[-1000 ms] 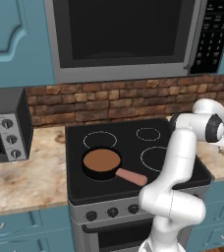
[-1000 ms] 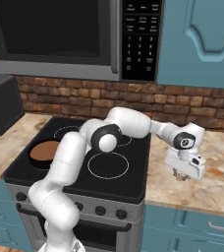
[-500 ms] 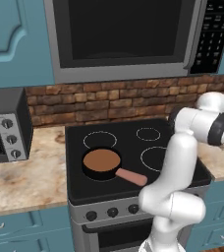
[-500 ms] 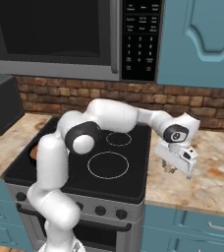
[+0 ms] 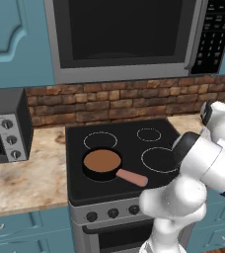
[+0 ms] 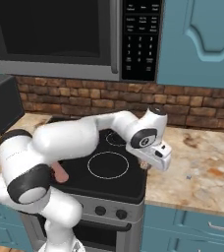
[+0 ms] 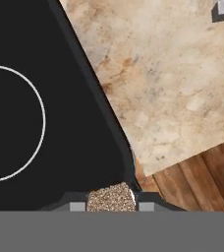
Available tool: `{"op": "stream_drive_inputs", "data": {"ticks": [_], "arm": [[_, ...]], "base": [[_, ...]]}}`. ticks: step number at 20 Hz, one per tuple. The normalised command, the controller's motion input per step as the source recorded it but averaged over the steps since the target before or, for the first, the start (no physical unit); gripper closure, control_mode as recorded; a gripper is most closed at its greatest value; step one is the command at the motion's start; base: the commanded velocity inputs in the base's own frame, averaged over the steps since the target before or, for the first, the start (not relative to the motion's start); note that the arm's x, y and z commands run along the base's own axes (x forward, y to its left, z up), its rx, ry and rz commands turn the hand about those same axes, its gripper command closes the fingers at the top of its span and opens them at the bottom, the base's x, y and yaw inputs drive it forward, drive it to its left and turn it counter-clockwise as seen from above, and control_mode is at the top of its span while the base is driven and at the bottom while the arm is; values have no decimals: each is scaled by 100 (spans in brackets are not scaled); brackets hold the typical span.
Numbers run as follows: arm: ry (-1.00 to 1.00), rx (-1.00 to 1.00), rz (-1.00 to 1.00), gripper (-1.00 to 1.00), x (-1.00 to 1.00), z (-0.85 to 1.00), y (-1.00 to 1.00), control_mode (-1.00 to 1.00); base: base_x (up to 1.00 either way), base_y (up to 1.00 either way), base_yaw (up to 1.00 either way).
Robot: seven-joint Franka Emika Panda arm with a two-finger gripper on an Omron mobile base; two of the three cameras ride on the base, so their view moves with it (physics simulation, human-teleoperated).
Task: Pick up the sugar cube(s) and place them in the saucepan with hot chocolate.
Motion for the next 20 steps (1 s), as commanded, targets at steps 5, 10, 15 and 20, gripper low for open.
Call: {"op": "stream_drive_inputs", "data": {"ticks": [5, 10, 15, 20], "arm": [[-11, -19, 5, 100, -43, 52, 100, -100], [1, -15, 4, 100, -11, 57, 100, -100], [5, -7, 10, 100, 0, 59, 100, -100], [10, -1, 23, 100, 2, 42, 100, -100]], "base": [[0, 0, 0], [0, 0, 0], [0, 0, 0], [0, 0, 0]]}}
